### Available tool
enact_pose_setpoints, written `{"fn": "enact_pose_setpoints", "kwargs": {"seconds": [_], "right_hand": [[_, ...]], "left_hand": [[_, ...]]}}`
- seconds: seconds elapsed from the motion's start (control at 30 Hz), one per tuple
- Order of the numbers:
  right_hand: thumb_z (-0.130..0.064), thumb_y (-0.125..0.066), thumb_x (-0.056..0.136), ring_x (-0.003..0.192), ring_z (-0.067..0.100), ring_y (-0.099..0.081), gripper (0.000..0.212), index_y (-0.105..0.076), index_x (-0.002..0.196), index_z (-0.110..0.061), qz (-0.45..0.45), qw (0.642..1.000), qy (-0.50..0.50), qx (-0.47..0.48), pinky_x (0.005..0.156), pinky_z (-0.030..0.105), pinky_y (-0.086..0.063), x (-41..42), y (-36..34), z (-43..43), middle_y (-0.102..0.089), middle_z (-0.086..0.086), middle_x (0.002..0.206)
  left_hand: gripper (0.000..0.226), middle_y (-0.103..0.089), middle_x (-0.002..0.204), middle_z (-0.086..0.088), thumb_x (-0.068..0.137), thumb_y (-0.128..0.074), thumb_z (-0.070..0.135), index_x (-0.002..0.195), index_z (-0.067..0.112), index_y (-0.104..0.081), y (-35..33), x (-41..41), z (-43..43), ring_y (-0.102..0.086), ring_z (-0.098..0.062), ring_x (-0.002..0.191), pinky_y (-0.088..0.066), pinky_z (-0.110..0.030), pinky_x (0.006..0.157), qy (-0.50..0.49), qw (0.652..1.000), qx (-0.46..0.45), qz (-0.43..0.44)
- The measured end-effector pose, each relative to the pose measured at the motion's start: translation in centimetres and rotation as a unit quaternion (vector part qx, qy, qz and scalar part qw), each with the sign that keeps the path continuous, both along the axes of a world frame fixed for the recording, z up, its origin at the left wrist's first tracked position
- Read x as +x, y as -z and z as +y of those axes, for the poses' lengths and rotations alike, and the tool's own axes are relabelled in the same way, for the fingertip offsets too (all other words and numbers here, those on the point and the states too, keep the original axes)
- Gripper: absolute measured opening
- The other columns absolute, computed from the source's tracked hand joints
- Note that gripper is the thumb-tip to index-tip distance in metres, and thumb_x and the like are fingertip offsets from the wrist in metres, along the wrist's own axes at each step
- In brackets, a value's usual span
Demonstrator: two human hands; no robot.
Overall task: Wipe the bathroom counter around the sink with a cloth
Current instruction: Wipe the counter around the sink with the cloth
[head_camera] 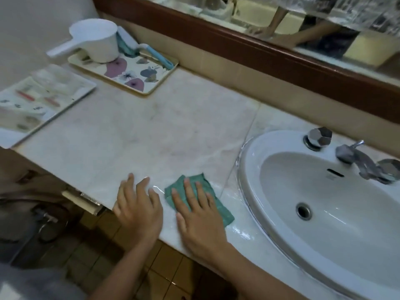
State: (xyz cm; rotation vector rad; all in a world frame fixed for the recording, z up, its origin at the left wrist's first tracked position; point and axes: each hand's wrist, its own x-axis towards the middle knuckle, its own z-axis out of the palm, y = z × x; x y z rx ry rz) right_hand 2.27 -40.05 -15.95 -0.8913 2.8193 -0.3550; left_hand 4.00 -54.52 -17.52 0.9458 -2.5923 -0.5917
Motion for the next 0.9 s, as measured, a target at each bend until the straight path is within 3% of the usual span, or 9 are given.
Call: {"fn": "enact_pose_setpoints", "kwargs": {"seconds": [0.1,0.2,0.3,0.43,0.53,0.63,0.77,0.83,0.9], "right_hand": [[-0.043,-0.024,0.098,0.149,0.024,0.001,0.055,-0.011,0.151,-0.040,0.022,0.996,-0.080,0.032,0.119,0.044,-0.007,-2.0,0.6,4.4,0.001,-0.004,0.162],[-0.041,-0.021,0.098,0.148,0.026,-0.004,0.055,-0.013,0.152,-0.037,0.022,0.998,0.048,0.031,0.118,0.041,-0.005,-7.8,0.6,4.4,0.000,-0.001,0.161],[-0.041,-0.018,0.099,0.148,0.028,-0.002,0.055,-0.005,0.152,-0.035,0.022,0.987,0.155,0.033,0.119,0.041,-0.002,-14.7,0.5,0.7,0.005,0.002,0.162],[-0.040,-0.019,0.101,0.147,0.034,-0.001,0.055,-0.003,0.153,-0.033,-0.005,0.981,0.187,0.042,0.119,0.046,-0.003,-22.6,0.3,-3.9,0.008,0.003,0.162],[-0.039,-0.018,0.101,0.148,0.032,0.002,0.054,-0.003,0.153,-0.032,-0.012,0.992,0.116,0.041,0.119,0.046,-0.001,-23.7,0.0,-8.4,0.010,0.003,0.161],[-0.038,-0.020,0.101,0.148,0.027,0.007,0.055,-0.004,0.153,-0.033,-0.009,1.000,-0.009,0.024,0.120,0.042,0.001,-19.3,0.1,-10.9,0.012,-0.002,0.161],[-0.040,-0.021,0.098,0.148,0.022,0.007,0.056,-0.005,0.152,-0.040,-0.008,0.980,-0.197,0.029,0.118,0.042,-0.002,-9.8,-0.3,-5.6,0.008,-0.007,0.161],[-0.041,-0.025,0.098,0.149,0.021,-0.001,0.055,-0.010,0.151,-0.041,0.017,0.966,-0.256,0.041,0.116,0.040,-0.008,-9.0,-0.4,-1.4,-0.002,-0.006,0.162],[-0.043,-0.024,0.098,0.149,0.019,-0.005,0.053,-0.014,0.150,-0.043,0.031,0.970,-0.235,0.054,0.116,0.040,-0.012,-11.8,-0.3,0.6,-0.006,-0.006,0.162]], "left_hand": [[0.030,-0.045,0.148,-0.008,0.092,-0.057,0.013,0.120,0.019,-0.063,0.1,-0.1,0.0,-0.035,-0.031,0.139,-0.033,-0.053,0.101,-0.009,1.000,-0.003,0.014],[0.032,-0.046,0.148,-0.007,0.092,-0.049,0.017,0.120,0.021,-0.063,0.2,-0.2,0.1,-0.036,-0.030,0.139,-0.034,-0.051,0.100,-0.014,1.000,-0.011,0.017],[0.033,-0.044,0.149,-0.005,0.090,-0.056,0.015,0.121,0.023,-0.063,0.4,-0.2,0.1,-0.035,-0.028,0.140,-0.033,-0.049,0.100,-0.016,1.000,-0.013,0.013],[0.034,-0.045,0.149,-0.004,0.088,-0.055,0.020,0.120,0.025,-0.064,0.9,-0.3,-0.1,-0.037,-0.027,0.139,-0.032,-0.047,0.100,-0.019,0.999,-0.026,0.008],[0.035,-0.047,0.147,-0.003,0.085,-0.054,0.022,0.119,0.025,-0.064,1.0,-0.3,0.0,-0.039,-0.027,0.137,-0.029,-0.042,0.102,-0.024,0.999,-0.039,0.027],[0.034,-0.046,0.147,-0.002,0.088,-0.052,0.021,0.122,0.023,-0.059,0.9,-0.4,-0.3,-0.040,-0.024,0.136,-0.031,-0.040,0.103,-0.023,0.998,-0.029,0.058],[0.035,-0.041,0.148,0.002,0.090,-0.042,0.021,0.121,0.020,-0.057,-0.2,0.0,-0.2,-0.036,-0.021,0.137,-0.027,-0.036,0.105,-0.066,0.987,0.067,0.134],[0.039,-0.036,0.151,0.005,0.087,-0.040,0.026,0.122,0.025,-0.058,-0.6,0.4,-1.6,-0.028,-0.020,0.139,-0.023,-0.039,0.105,-0.112,0.982,0.099,0.112],[0.045,-0.026,0.157,0.007,0.088,-0.038,0.031,0.131,0.029,-0.053,-0.4,1.1,-4.1,-0.017,-0.018,0.145,-0.019,-0.048,0.108,-0.126,0.986,0.100,0.040]]}}
